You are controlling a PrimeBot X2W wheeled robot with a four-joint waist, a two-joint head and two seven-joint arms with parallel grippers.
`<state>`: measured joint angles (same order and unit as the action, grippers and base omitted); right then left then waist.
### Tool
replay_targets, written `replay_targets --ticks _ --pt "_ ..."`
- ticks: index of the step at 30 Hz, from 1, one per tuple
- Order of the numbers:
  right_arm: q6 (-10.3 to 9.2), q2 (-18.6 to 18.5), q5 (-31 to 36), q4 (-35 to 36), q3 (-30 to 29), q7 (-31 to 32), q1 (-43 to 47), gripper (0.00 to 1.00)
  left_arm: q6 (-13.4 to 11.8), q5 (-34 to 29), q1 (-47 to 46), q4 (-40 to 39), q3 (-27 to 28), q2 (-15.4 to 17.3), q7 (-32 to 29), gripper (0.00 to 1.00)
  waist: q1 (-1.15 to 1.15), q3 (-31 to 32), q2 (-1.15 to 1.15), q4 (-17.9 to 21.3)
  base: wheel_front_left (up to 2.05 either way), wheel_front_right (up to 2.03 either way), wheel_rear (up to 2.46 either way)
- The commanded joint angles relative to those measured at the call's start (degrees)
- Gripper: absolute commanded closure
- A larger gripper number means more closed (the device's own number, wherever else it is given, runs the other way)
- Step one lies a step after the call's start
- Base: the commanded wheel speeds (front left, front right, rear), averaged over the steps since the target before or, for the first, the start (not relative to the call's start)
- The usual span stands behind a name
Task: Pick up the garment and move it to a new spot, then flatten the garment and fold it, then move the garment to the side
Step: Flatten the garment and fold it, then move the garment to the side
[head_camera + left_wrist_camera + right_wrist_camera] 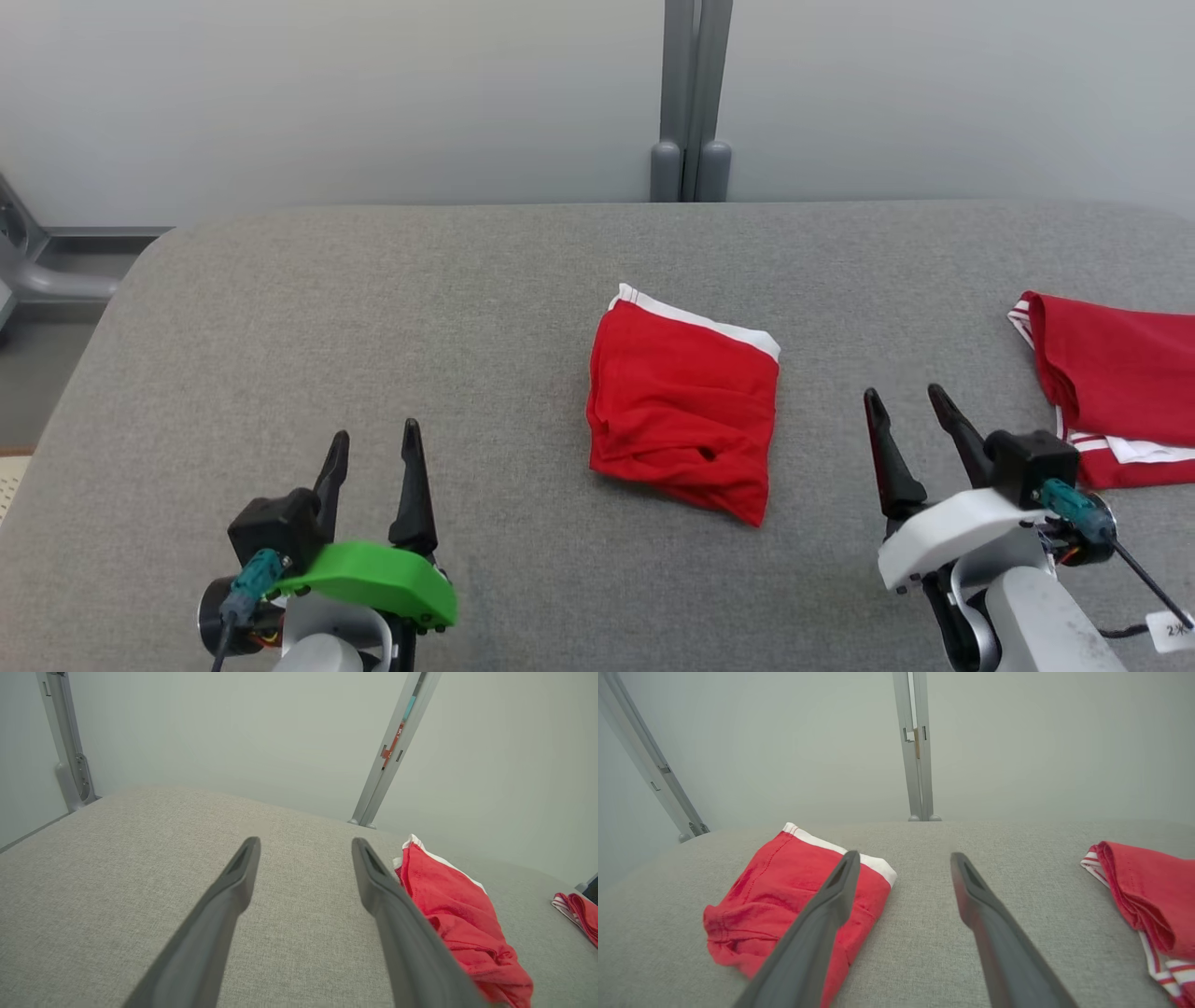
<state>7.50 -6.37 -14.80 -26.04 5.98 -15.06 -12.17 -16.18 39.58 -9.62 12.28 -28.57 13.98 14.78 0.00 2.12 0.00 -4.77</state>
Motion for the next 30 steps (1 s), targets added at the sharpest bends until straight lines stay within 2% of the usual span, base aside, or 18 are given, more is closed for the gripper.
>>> replay_targets --ticks 1,7,13,30 --pt "-0.03 0.5 1.6 1.4 -1.2 0.0 1.7 0.00 0.3 -0.8 1.1 0.6 0.0 0.0 0.4 0.00 0.00 0.9 0.00 0.8 0.00 0.00 0.00" --pt "-0.03 2.9 6.6 6.7 -4.8 1.7 6.8 0.00 1.0 -2.8 3.0 1.7 0.5 -1.1 0.4 0.00 0.00 1.9 0.00 1.3 0.00 0.00 0.00" --pt "-0.03 3.4 6.1 10.3 -5.5 3.2 9.2 0.00 1.5 -4.3 4.0 2.4 1.0 -1.2 0.4 0.00 0.00 2.2 0.00 1.7 0.00 0.00 0.00" --pt "-0.03 3.4 5.6 10.4 -6.9 5.0 8.9 0.00 2.0 -4.8 4.1 3.6 2.4 -1.8 0.4 0.00 0.00 1.7 0.00 1.6 0.00 0.00 0.00"
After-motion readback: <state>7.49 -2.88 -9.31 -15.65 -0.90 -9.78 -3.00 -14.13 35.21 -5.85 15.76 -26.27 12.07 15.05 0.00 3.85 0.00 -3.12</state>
